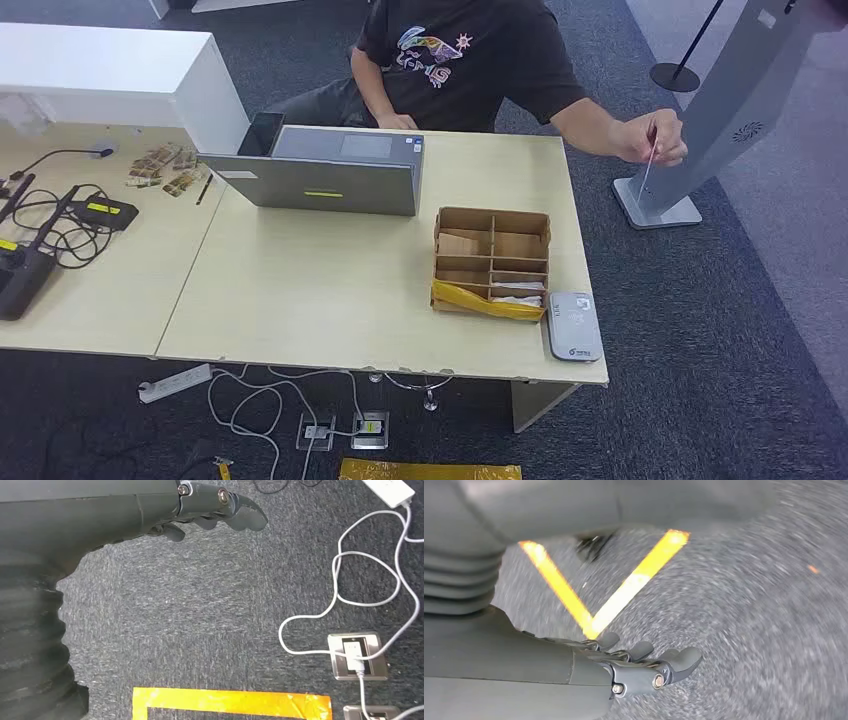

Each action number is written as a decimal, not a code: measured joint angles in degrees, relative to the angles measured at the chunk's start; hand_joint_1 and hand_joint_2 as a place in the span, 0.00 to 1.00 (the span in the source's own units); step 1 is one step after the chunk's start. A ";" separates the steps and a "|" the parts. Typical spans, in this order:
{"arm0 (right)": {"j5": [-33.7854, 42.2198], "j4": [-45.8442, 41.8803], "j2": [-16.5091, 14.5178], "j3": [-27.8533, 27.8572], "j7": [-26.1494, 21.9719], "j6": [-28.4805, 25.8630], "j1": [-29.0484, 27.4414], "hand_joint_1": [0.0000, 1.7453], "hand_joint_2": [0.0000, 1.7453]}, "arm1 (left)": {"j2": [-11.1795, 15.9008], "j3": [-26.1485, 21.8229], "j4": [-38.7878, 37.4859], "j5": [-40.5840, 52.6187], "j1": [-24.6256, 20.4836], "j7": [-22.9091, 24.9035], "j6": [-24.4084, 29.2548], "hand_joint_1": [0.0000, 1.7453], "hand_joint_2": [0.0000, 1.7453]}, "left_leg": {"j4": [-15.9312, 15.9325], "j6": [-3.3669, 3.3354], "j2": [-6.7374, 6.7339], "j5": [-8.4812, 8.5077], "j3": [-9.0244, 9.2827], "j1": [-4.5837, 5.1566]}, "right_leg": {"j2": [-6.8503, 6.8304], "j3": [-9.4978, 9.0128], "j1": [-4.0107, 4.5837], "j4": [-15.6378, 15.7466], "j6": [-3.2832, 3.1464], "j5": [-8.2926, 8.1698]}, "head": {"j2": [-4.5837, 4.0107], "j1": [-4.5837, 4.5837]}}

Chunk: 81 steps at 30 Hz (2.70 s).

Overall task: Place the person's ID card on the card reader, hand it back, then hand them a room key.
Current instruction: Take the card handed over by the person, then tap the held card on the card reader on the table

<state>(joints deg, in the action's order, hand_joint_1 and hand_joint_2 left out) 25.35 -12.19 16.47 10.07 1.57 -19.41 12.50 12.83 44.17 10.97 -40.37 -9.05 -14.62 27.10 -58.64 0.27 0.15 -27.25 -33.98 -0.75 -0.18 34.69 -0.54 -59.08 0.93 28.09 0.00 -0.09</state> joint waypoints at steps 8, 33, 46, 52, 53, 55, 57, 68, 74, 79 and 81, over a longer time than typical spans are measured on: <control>5.81 -1.77 5.50 6.41 -7.18 -8.44 4.99 0.00 1.00 | 0.04 -0.01 0.00 -0.70 -0.01 -0.91 0.28 0.00 1.00 | 0.00 -0.05 -0.01 0.03 -0.01 0.17 | 0.00 -0.02 -0.18 -0.03 0.09 -0.07 | 0.00 0.02; -51.51 -44.65 13.64 -8.93 -25.49 -13.68 30.49 0.00 1.00 | -1.74 0.25 0.07 4.25 -1.51 -5.84 1.73 0.00 1.00 | -0.01 -0.33 0.75 0.42 -0.20 0.23 | -0.83 -0.07 -0.22 -0.14 0.24 -0.18 | 0.00 0.00; -65.86 -49.71 10.36 -20.19 -24.95 -7.25 30.11 0.00 1.00 | -1.88 0.57 0.07 4.11 -2.11 -5.49 0.14 0.00 1.00 | -0.01 -0.33 0.74 0.42 -0.22 0.23 | -0.82 -0.05 -0.21 -0.14 0.20 -0.15 | 0.00 0.00; -65.47 -48.47 9.34 -22.64 -25.05 -7.31 30.51 0.00 1.00 | -1.92 0.57 0.07 2.75 -1.50 -5.49 0.42 0.00 1.00 | -0.01 -0.33 0.74 0.41 -0.22 0.23 | -0.82 -0.03 -0.21 -0.14 0.20 -0.14 | 0.00 -0.01; -65.39 -48.18 9.19 -22.89 -25.06 -7.38 30.60 0.00 1.00 | -1.92 0.57 0.07 2.64 -1.43 -5.50 0.47 0.00 1.00 | -0.01 -0.33 0.74 0.41 -0.22 0.23 | -0.82 -0.03 -0.21 -0.14 0.20 -0.14 | 0.00 -0.01; -65.19 -47.64 8.94 -23.33 -25.01 -7.57 30.80 0.00 1.00 | -1.91 0.57 0.07 2.45 -1.31 -5.51 0.58 0.00 1.00 | -0.01 -0.33 0.74 0.41 -0.22 0.23 | -0.81 -0.02 -0.21 -0.14 0.20 -0.14 | 0.00 -0.01; -64.90 -47.16 8.75 -23.70 -24.92 -7.81 30.99 0.00 1.00 | -1.90 0.57 0.07 2.34 -1.23 -5.51 0.66 0.00 1.00 | -0.01 -0.33 0.73 0.41 -0.22 0.23 | -0.79 -0.02 -0.21 -0.14 0.20 -0.14 | 0.00 -0.01; -63.81 -45.14 8.33 -25.34 -24.72 -8.05 31.52 1.00 1.00 | -2.13 0.57 0.09 1.83 -0.91 -5.61 1.14 0.00 1.00 | -0.01 -0.33 0.73 0.41 -0.22 0.23 | -0.79 0.00 -0.21 -0.14 0.20 -0.14 | 0.00 0.00; -63.49 -44.63 8.25 -26.00 -24.69 -7.42 31.69 1.00 1.00 | -2.42 0.57 0.24 1.91 -0.92 -5.62 1.17 0.00 1.00 | -0.01 -0.33 0.72 0.41 -0.22 0.23 | -0.79 0.01 -0.21 -0.13 0.20 -0.14 | 0.00 -0.01; -63.09 -44.45 8.24 -26.10 -24.43 -7.15 31.70 1.00 1.00 | -2.51 0.57 0.24 2.18 -0.92 -5.62 1.14 0.00 1.00 | -0.01 -0.33 0.72 0.41 -0.21 0.23 | -0.78 0.01 -0.21 -0.14 0.20 -0.14 | 0.00 0.00; -62.97 -44.45 8.23 -26.22 -24.37 -7.14 31.60 1.00 1.00 | -2.51 0.57 0.24 2.31 -0.91 -5.62 1.13 0.00 1.00 | -0.01 -0.33 0.72 0.41 -0.21 0.23 | -0.78 0.01 -0.21 -0.14 0.20 -0.14 | 0.00 0.00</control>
<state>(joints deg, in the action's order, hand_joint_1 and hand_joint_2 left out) -37.62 -56.63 24.70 -16.15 -22.80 -26.56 44.10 10.32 44.74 11.21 -38.06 -9.97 -20.24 28.23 -58.65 -0.06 0.87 -26.83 -34.20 -0.52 -0.96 34.70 -0.76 -59.21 1.13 27.94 0.00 -0.09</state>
